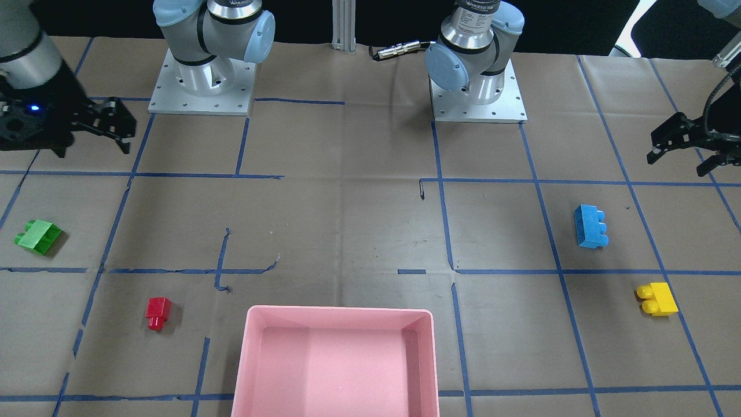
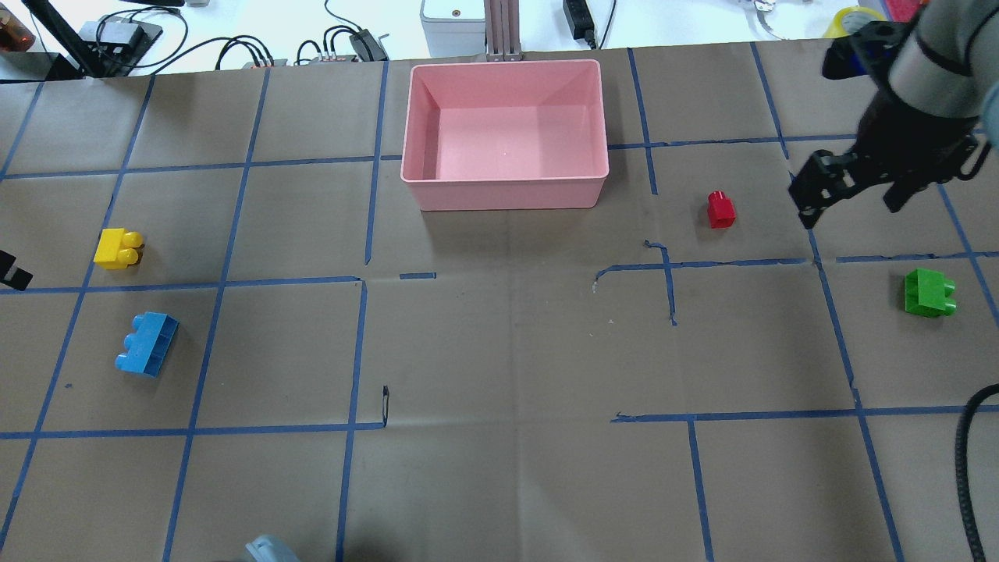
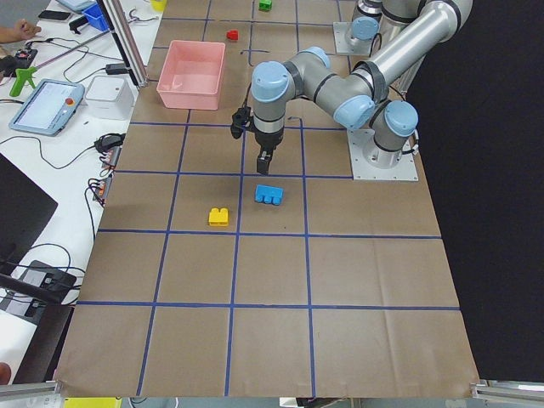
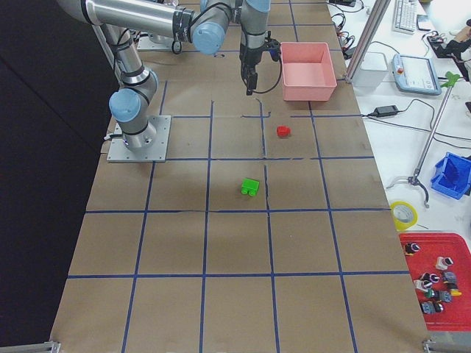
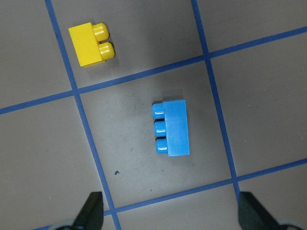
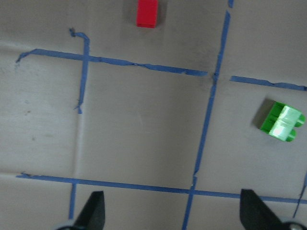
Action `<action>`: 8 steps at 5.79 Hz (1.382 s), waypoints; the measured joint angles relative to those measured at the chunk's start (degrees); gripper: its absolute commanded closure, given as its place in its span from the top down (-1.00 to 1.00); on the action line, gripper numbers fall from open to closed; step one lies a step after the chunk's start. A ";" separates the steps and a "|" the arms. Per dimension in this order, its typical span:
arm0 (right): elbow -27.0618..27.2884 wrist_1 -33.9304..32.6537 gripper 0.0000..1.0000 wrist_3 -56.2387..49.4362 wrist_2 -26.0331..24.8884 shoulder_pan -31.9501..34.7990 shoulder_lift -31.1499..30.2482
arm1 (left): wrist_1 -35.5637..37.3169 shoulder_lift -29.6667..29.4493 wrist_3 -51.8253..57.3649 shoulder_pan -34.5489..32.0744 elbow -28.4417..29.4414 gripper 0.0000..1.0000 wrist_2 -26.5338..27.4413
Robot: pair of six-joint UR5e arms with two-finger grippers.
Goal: Put all blocks into box
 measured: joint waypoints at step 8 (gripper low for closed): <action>12.11 -35.34 0.98 -12.33 5.72 -22.46 19.91 | 28.40 -15.44 -0.67 -0.06 -14.84 0.98 -4.36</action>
